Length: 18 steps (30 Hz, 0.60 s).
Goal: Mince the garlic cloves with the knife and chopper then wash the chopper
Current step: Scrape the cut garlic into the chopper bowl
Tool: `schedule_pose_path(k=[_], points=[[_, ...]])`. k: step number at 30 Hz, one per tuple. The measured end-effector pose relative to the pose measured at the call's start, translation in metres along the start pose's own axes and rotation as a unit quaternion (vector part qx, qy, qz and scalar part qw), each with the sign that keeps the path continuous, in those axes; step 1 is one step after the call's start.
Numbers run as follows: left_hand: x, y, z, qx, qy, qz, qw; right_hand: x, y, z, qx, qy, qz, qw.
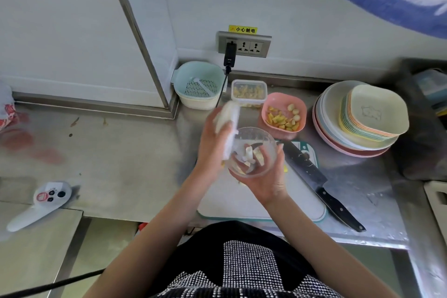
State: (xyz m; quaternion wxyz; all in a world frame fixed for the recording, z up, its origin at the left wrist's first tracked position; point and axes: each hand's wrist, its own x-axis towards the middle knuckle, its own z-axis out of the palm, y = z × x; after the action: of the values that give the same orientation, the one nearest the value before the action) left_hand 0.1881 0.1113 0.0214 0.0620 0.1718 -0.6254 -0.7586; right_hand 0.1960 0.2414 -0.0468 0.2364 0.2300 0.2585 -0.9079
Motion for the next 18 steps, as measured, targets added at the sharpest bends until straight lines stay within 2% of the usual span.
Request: schedule_pose_path(k=[3, 9, 12, 15, 18], points=[[0.005, 0.002, -0.011, -0.221, 0.001, -0.09, 0.971, -0.004, -0.006, -0.008, 0.037, 0.03, 0.016, 0.999], [0.008, -0.022, -0.046, -0.349, -0.064, -0.192, 0.915, -0.014, -0.019, -0.019, 0.002, 0.041, 0.042, 0.998], [0.011, -0.031, -0.062, -0.356, -0.012, -0.217, 0.909, -0.018, -0.02, -0.026, -0.044, 0.017, 0.061, 0.997], [0.015, -0.038, -0.08, -0.265, 0.102, -0.238, 0.929, -0.017, -0.02, -0.034, -0.053, 0.02, 0.075, 0.996], [0.021, -0.05, -0.096, -0.189, 0.199, -0.226, 0.935, -0.019, -0.02, -0.036, -0.067, 0.034, 0.077, 0.994]])
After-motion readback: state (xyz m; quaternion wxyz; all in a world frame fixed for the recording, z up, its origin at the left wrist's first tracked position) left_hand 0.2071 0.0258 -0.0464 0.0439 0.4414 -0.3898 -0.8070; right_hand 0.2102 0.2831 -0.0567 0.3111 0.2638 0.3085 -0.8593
